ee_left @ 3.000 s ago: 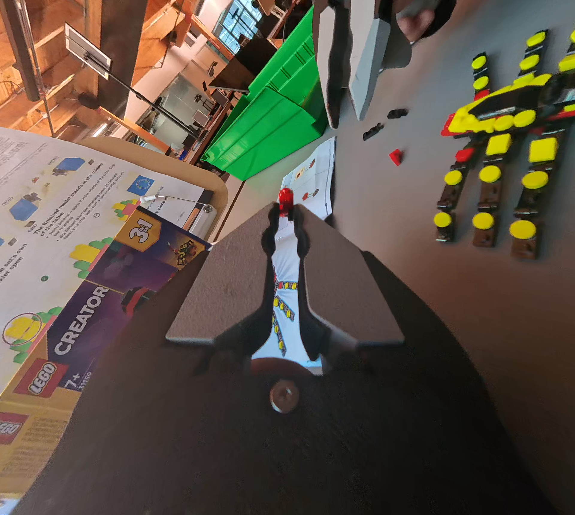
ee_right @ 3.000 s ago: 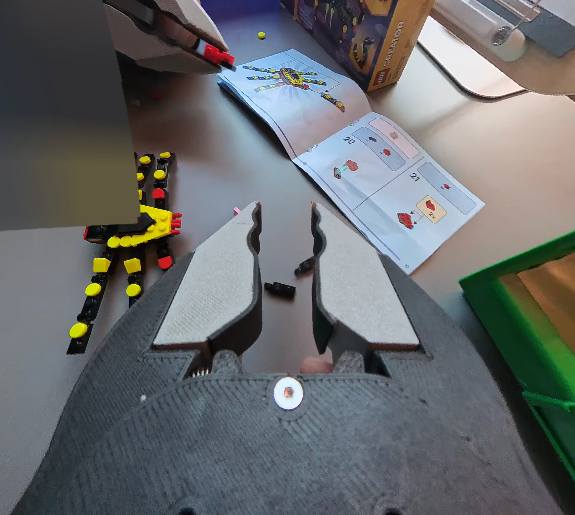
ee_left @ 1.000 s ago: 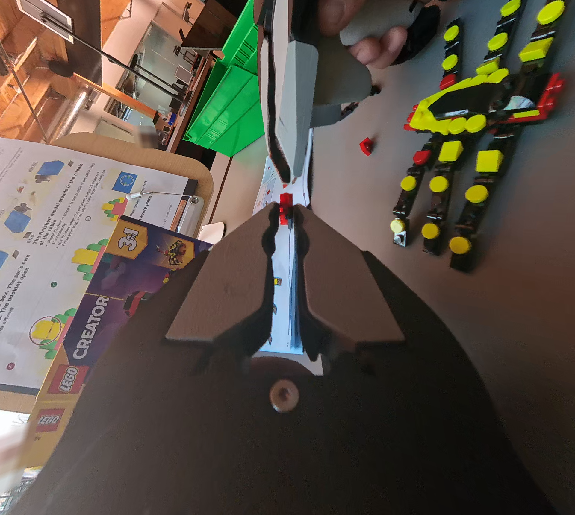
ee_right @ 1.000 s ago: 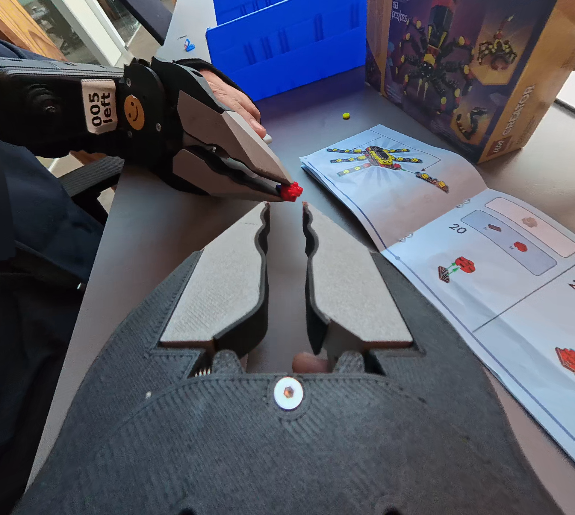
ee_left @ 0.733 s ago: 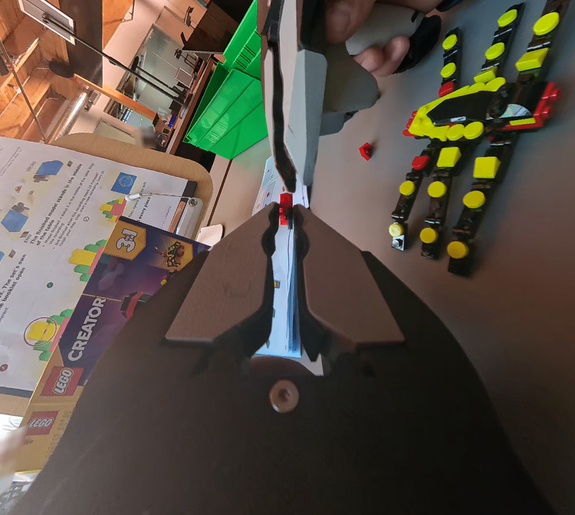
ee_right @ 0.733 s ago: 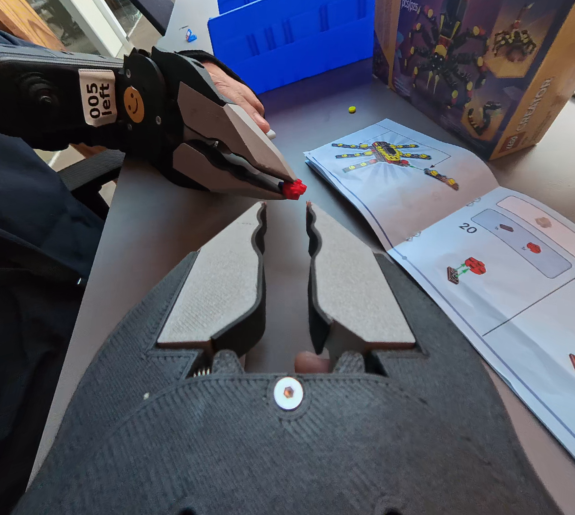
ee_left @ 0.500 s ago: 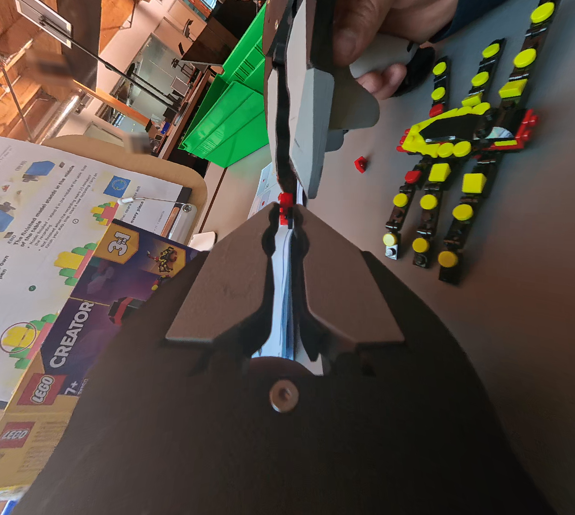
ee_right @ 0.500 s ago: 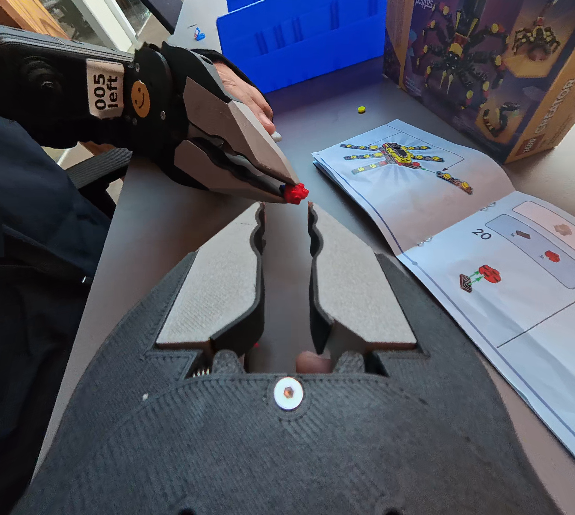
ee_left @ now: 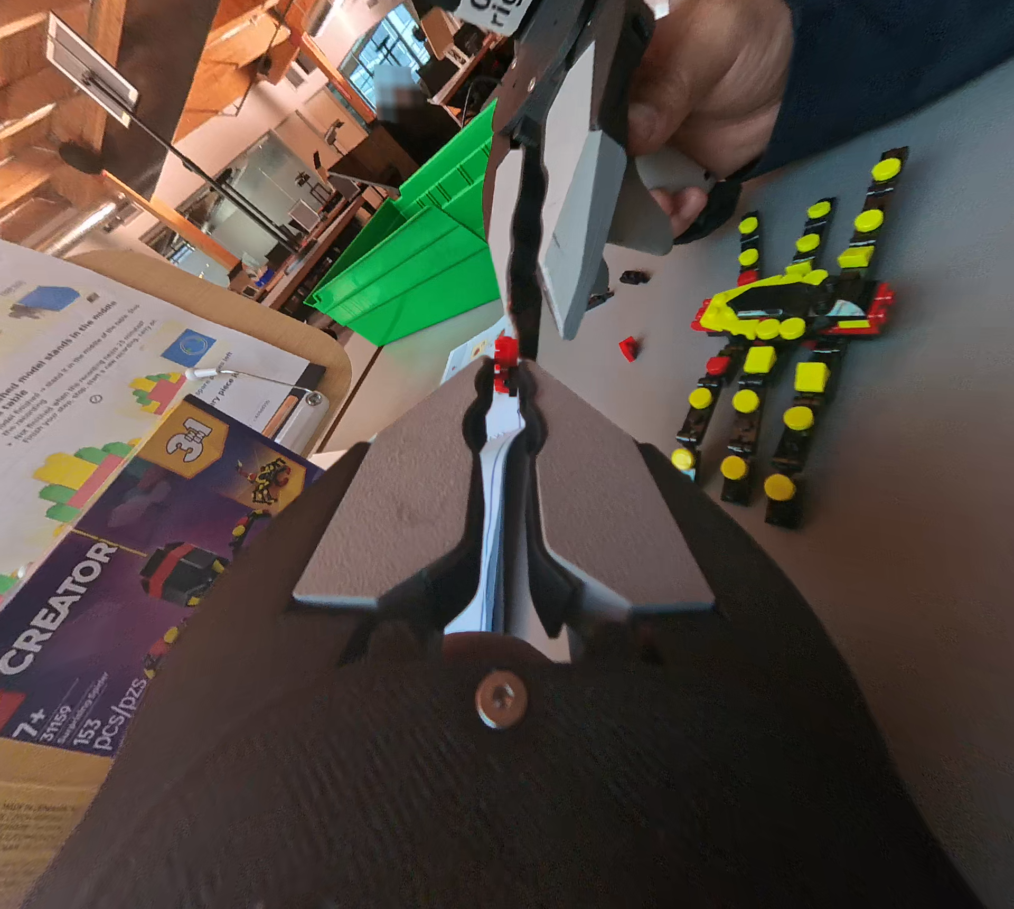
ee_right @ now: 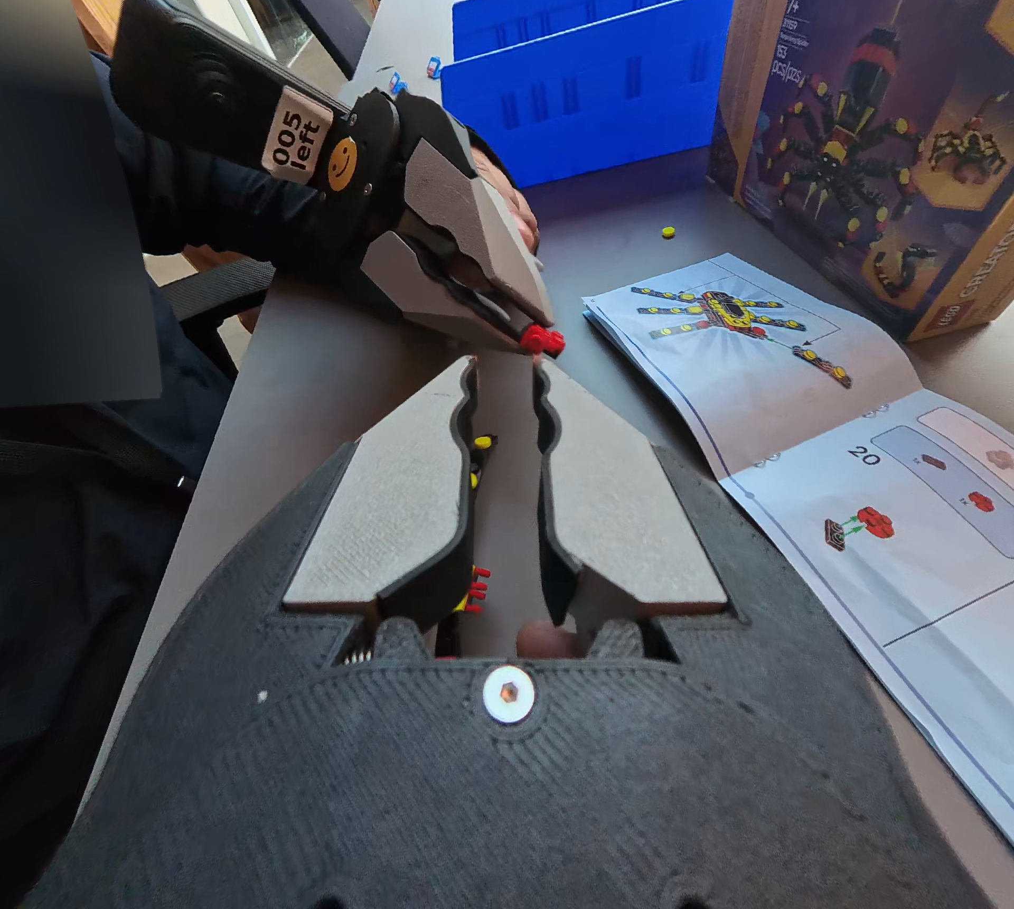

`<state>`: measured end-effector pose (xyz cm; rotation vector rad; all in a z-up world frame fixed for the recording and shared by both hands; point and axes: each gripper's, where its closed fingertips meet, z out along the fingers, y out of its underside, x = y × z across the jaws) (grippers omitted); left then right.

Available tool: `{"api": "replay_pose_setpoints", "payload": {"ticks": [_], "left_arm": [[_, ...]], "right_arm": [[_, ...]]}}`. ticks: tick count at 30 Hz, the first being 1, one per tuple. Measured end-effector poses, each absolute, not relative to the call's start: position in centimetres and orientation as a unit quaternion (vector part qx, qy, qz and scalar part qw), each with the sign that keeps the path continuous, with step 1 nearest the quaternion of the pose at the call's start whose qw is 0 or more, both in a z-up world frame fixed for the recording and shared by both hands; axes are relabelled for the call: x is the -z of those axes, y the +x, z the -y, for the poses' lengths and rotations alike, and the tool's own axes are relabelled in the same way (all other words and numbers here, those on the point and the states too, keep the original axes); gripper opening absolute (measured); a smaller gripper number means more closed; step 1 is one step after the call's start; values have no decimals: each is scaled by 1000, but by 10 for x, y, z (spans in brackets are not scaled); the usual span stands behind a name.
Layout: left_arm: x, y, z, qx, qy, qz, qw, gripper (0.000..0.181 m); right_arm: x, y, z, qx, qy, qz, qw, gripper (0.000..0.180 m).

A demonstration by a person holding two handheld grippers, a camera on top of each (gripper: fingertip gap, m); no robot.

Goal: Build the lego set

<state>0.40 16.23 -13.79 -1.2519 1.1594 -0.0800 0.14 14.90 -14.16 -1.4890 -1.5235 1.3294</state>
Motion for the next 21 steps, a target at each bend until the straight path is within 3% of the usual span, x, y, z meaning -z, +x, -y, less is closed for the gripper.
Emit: {"api": "replay_pose_setpoints", "payload": {"ticks": [7,14,21], "left_arm": [[127,7,-156,56,-532,-505,677,6],[126,8,-155,57,-530,-503,680,5],[116,11,-147,97,-515,-495,694,5]], "right_arm": [[139,3,-146,-525,-560,571,292,34],[138,1,-132,-524,-533,596,292,20],[147,0,-138,-519,-557,587,274,33]]}}
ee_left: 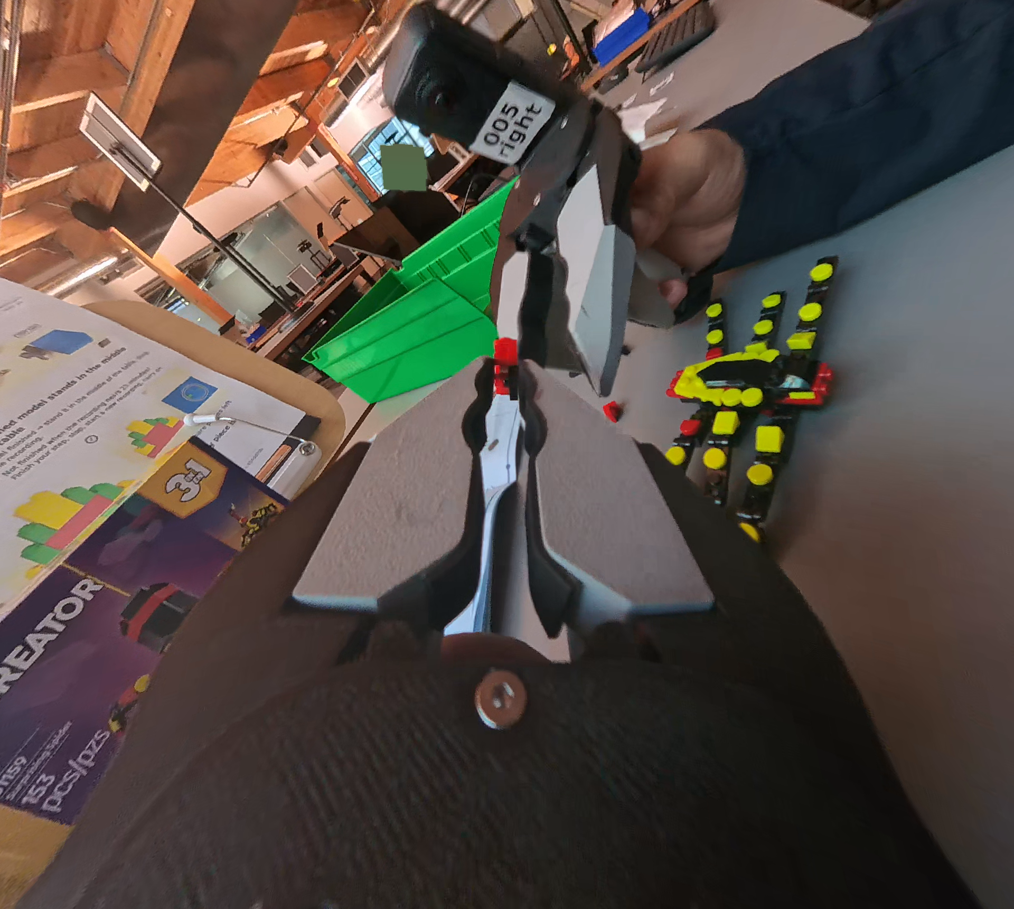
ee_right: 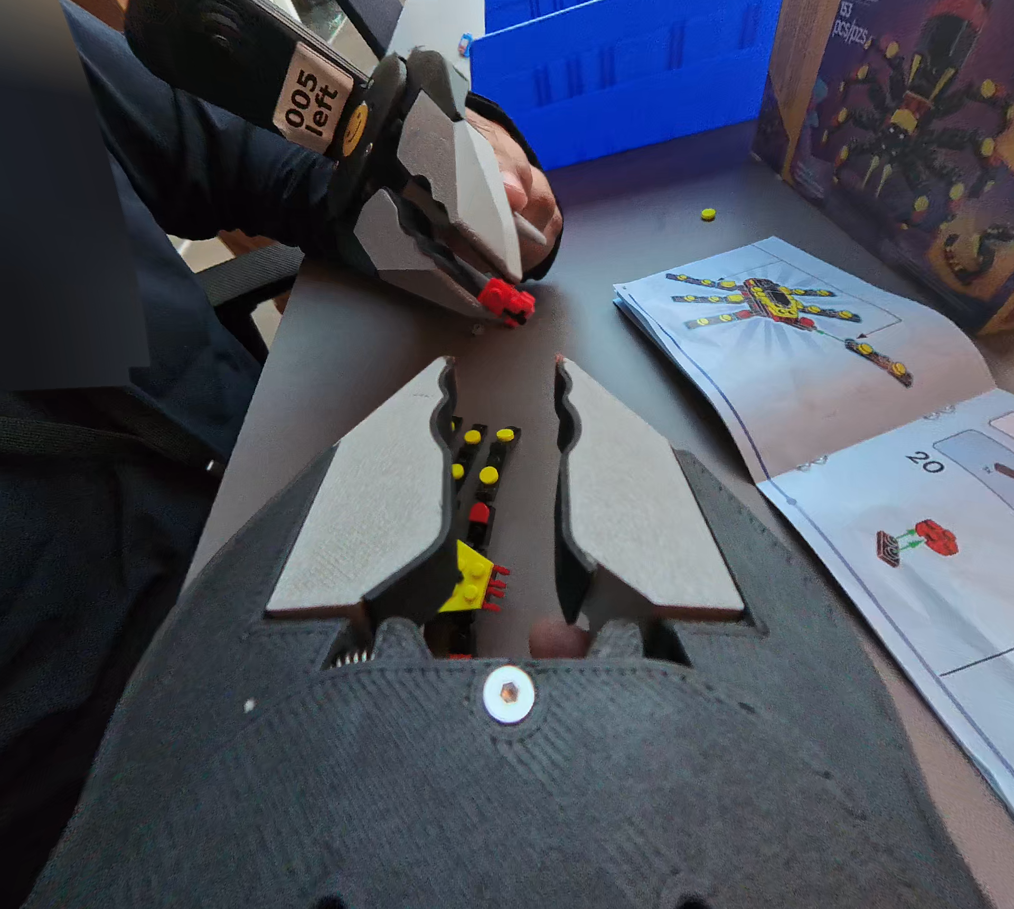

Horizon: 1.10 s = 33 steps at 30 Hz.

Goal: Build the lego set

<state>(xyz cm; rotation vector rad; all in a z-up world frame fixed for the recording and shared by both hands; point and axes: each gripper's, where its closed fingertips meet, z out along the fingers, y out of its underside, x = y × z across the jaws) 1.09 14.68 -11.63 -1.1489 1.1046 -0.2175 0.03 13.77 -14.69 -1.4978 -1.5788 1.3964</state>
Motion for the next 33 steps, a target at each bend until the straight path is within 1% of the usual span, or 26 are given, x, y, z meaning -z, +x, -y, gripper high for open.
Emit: {"api": "replay_pose_setpoints", "payload": {"ticks": [3,7,21,26,29,33], "left_arm": [[117,14,-143,108,-511,-498,692,5],[117,15,-142,108,-509,-499,693,5],[120,12,-146,105,-516,-498,689,5],[120,8,-149,101,-520,-495,689,5],[122,8,-150,99,-522,-498,685,6],[124,9,-149,96,-521,-503,683,6]], "right_arm": [[138,-1,-131,-542,-539,584,273,33],[133,0,-130,-525,-525,597,304,26],[132,3,-135,-494,-524,607,335,27],[121,6,-135,-507,-509,600,351,26],[117,8,-135,-517,-507,594,349,23],[121,8,-139,-512,-517,592,346,24]]}}
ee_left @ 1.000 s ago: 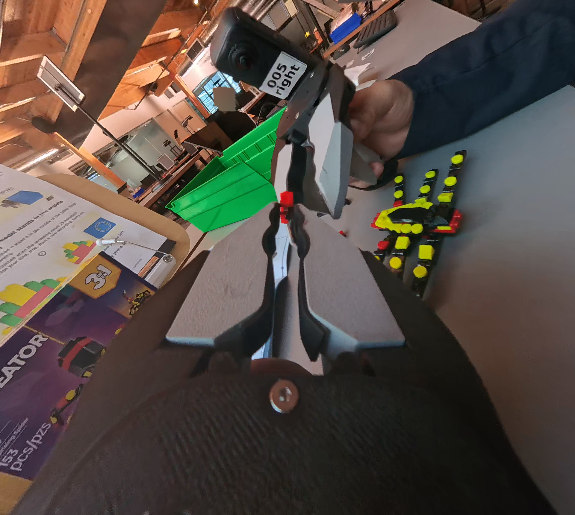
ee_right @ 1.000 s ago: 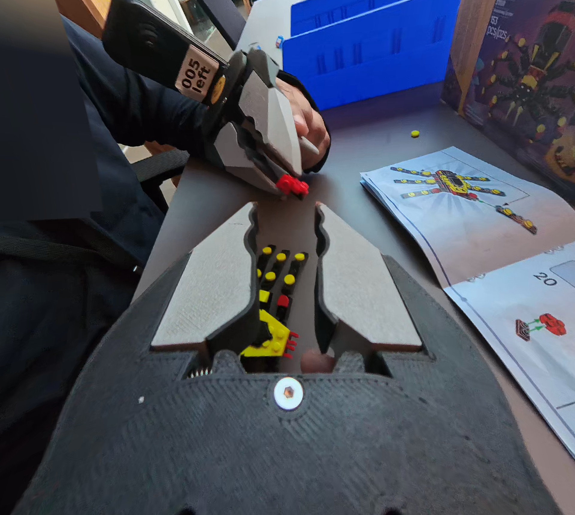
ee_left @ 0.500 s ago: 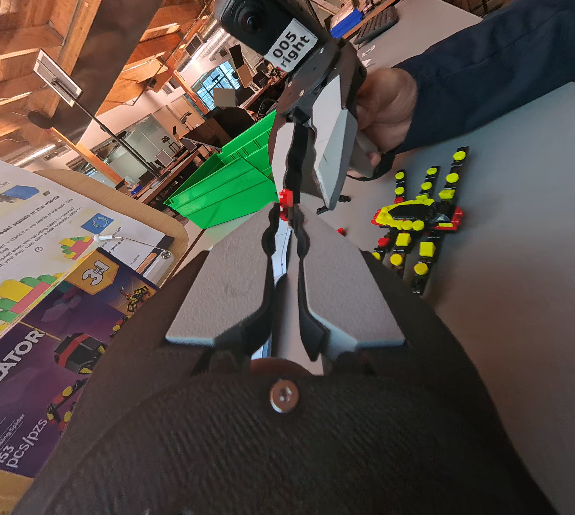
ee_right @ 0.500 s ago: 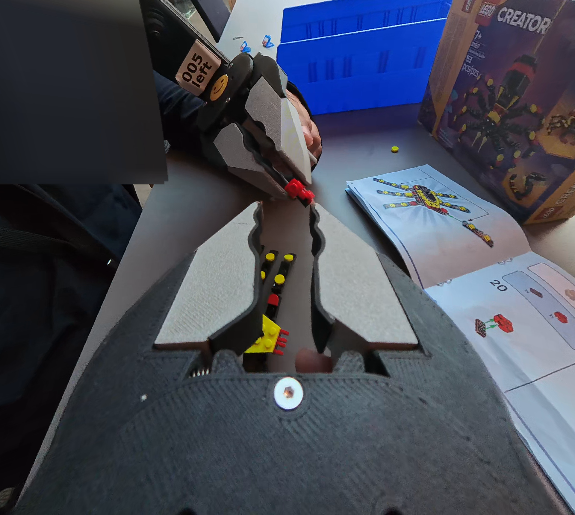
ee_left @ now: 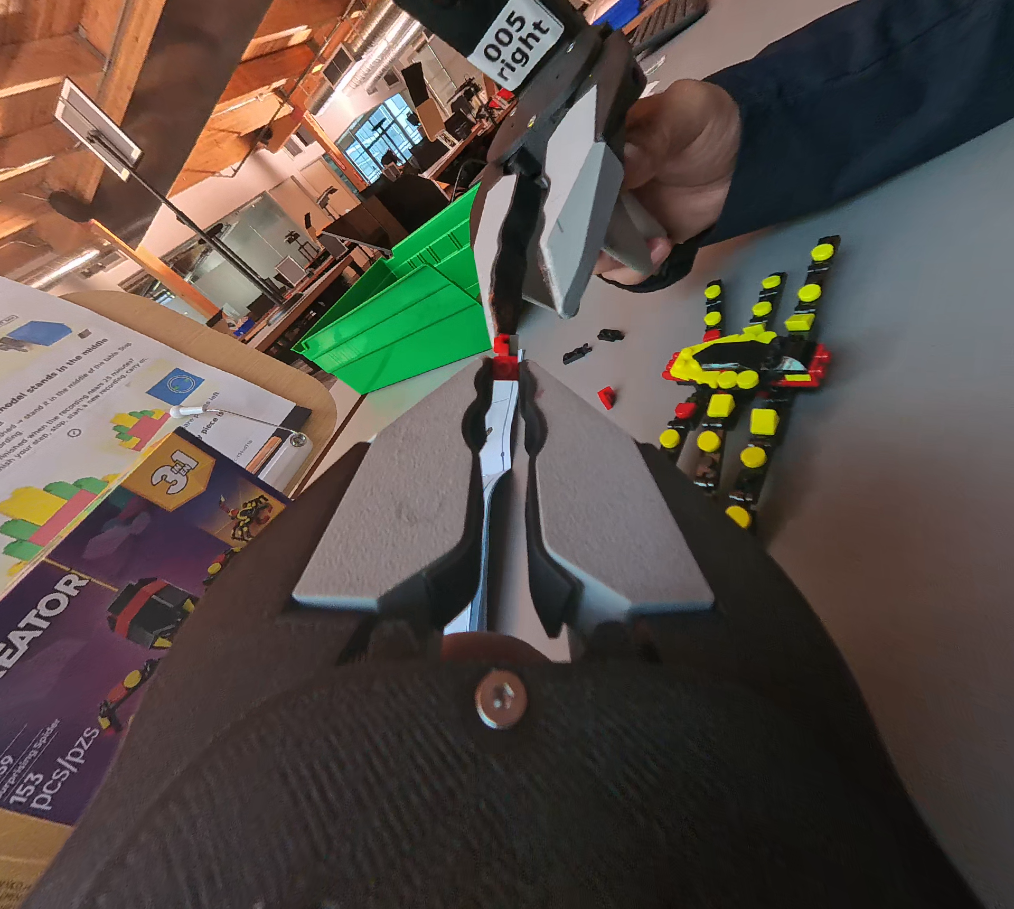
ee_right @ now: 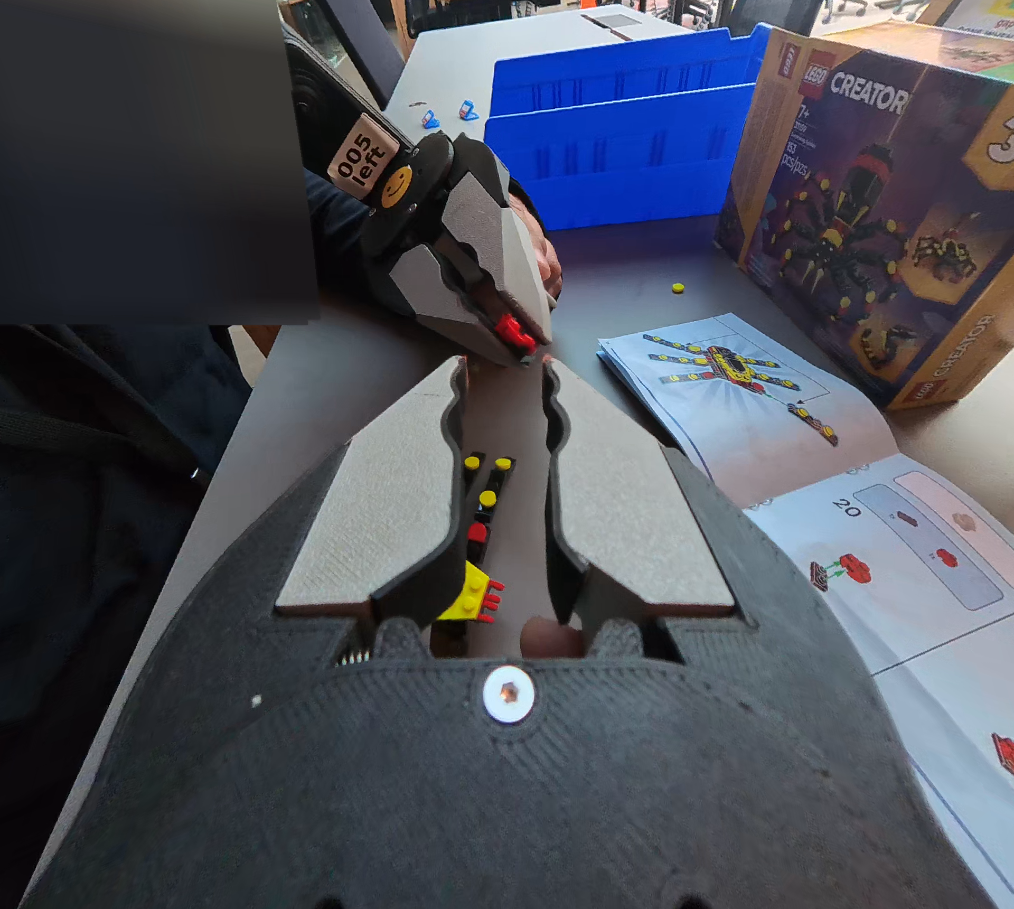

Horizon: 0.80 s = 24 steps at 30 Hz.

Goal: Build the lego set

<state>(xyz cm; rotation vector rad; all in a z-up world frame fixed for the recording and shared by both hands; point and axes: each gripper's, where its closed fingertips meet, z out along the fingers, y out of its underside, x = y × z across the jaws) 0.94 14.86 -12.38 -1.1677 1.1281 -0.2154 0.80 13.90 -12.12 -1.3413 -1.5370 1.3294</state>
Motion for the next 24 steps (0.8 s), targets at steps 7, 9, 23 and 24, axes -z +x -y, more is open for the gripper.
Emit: {"api": "replay_pose_setpoints", "payload": {"ticks": [7,9,23,24], "left_arm": [[128,11,-149,79,-522,-515,676,6],[132,11,-150,50,-519,-527,671,6],[144,13,-152,-91,-484,-581,648,5],[144,13,-152,-93,-483,-581,649,5]], "right_arm": [[125,6,-142,-514,-530,585,336,23],[130,4,-143,-508,-542,583,329,20],[148,3,-144,-509,-566,583,285,6],[148,3,-145,-512,-565,582,283,6]]}}
